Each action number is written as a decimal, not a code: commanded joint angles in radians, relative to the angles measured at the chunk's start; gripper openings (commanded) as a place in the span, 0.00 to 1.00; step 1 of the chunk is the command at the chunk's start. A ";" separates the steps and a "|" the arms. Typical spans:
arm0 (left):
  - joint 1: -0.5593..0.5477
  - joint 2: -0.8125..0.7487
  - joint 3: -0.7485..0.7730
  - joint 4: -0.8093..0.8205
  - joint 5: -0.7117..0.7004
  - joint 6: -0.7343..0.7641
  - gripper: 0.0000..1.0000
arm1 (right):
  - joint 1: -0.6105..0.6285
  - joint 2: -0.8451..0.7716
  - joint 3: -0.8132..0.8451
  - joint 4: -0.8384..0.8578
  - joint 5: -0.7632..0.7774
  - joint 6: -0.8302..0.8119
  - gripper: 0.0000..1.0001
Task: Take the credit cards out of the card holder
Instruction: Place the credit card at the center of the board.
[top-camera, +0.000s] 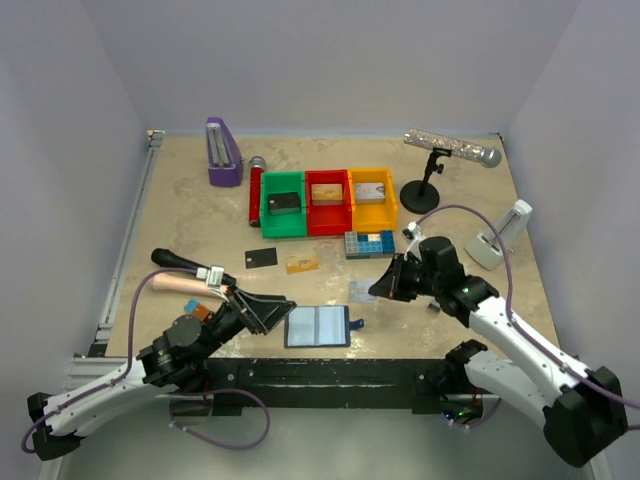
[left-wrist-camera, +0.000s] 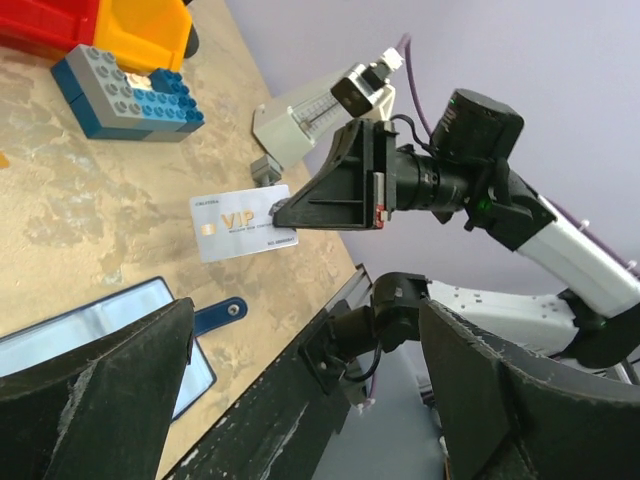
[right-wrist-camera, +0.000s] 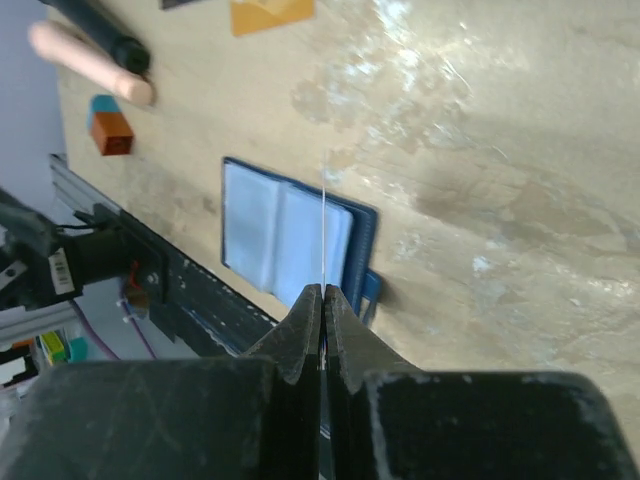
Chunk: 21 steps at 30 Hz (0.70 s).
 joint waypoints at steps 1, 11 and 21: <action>0.006 -0.004 0.038 -0.054 0.019 0.000 0.98 | -0.058 0.135 0.022 0.031 -0.104 -0.080 0.00; 0.006 0.094 0.022 0.030 0.103 0.002 0.98 | -0.203 0.341 0.089 0.034 -0.174 -0.151 0.00; 0.006 0.119 0.012 0.018 0.113 0.013 0.98 | -0.254 0.497 0.140 0.077 -0.240 -0.177 0.00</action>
